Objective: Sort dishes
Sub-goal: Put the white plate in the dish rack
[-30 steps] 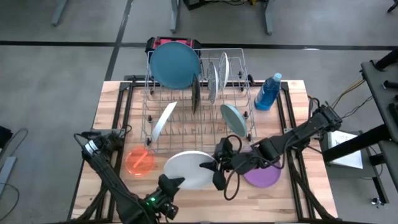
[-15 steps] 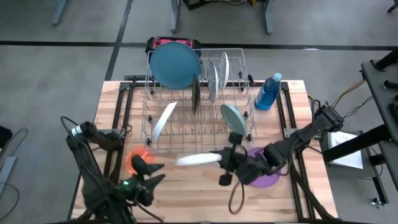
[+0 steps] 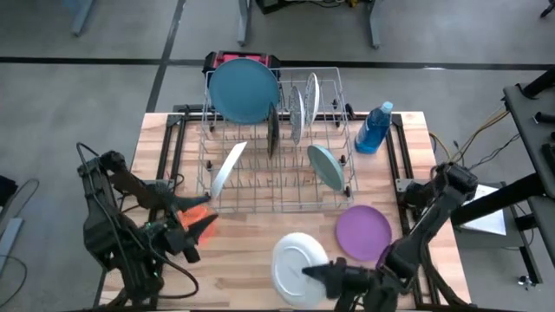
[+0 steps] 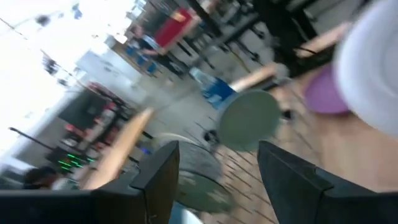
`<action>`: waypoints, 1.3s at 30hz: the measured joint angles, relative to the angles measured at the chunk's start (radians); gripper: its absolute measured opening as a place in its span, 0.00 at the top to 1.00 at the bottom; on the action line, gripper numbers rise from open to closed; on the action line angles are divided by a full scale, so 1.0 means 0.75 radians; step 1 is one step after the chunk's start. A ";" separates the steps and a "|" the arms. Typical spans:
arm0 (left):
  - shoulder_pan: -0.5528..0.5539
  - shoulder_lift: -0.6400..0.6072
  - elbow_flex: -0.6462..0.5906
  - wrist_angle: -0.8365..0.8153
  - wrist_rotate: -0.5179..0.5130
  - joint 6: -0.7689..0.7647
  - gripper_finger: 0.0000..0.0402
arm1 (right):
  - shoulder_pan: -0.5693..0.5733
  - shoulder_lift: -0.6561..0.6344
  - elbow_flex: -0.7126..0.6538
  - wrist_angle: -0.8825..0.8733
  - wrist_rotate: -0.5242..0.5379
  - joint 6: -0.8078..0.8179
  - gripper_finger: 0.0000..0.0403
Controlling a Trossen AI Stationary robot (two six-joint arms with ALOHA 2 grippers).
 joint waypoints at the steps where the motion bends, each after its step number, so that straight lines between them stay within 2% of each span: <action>1: 0.000 -0.009 0.000 0.000 -0.039 0.023 0.49 | 0.002 0.022 -0.002 0.049 0.005 -0.093 0.93; 4: 0.001 -0.035 0.000 0.000 -0.153 0.116 0.49 | -0.015 0.059 -0.002 0.225 0.027 -0.182 0.93; 7: 0.001 -0.074 0.000 0.000 -0.265 0.254 0.49 | -0.049 0.065 -0.001 0.312 0.070 -0.131 0.93; 11: 0.019 -0.150 0.003 0.001 -0.274 0.474 0.49 | -0.142 0.045 0.007 0.646 0.384 0.168 0.93; 13: 0.034 -0.213 0.005 0.000 -0.275 0.527 0.49 | -0.217 0.001 0.014 0.874 0.487 0.379 0.93; 15: 0.039 -0.274 0.006 0.000 -0.275 0.556 0.49 | -0.292 -0.048 0.014 1.006 0.574 0.620 0.93; 20: 0.040 -0.398 0.006 0.001 -0.274 0.555 0.49 | -0.457 -0.115 -0.006 0.864 0.797 1.198 0.93; 23: 0.041 -0.455 0.006 0.002 -0.274 0.463 0.49 | -0.507 -0.119 -0.015 0.825 0.804 1.504 0.93; 26: 0.040 -0.498 0.006 0.004 -0.273 0.402 0.49 | -0.505 -0.104 -0.016 0.801 0.803 1.674 0.93; 31: 0.041 -0.573 0.006 0.004 -0.274 0.446 0.49 | -0.525 -0.101 -0.019 0.798 0.798 1.737 0.93; 33: 0.041 -0.597 0.006 0.004 -0.274 0.467 0.49 | -0.554 -0.109 -0.019 0.794 0.755 1.748 0.93; 35: 0.040 -0.616 0.006 0.005 -0.273 0.480 0.49 | -0.594 -0.120 -0.020 0.766 0.608 1.765 0.93; 37: 0.040 -0.633 0.006 0.005 -0.273 0.487 0.49 | -0.655 -0.152 -0.019 0.686 0.315 1.825 0.93; 39: 0.040 -0.644 0.006 0.005 -0.273 0.487 0.49 | -0.749 -0.194 -0.009 0.556 -0.143 1.912 0.93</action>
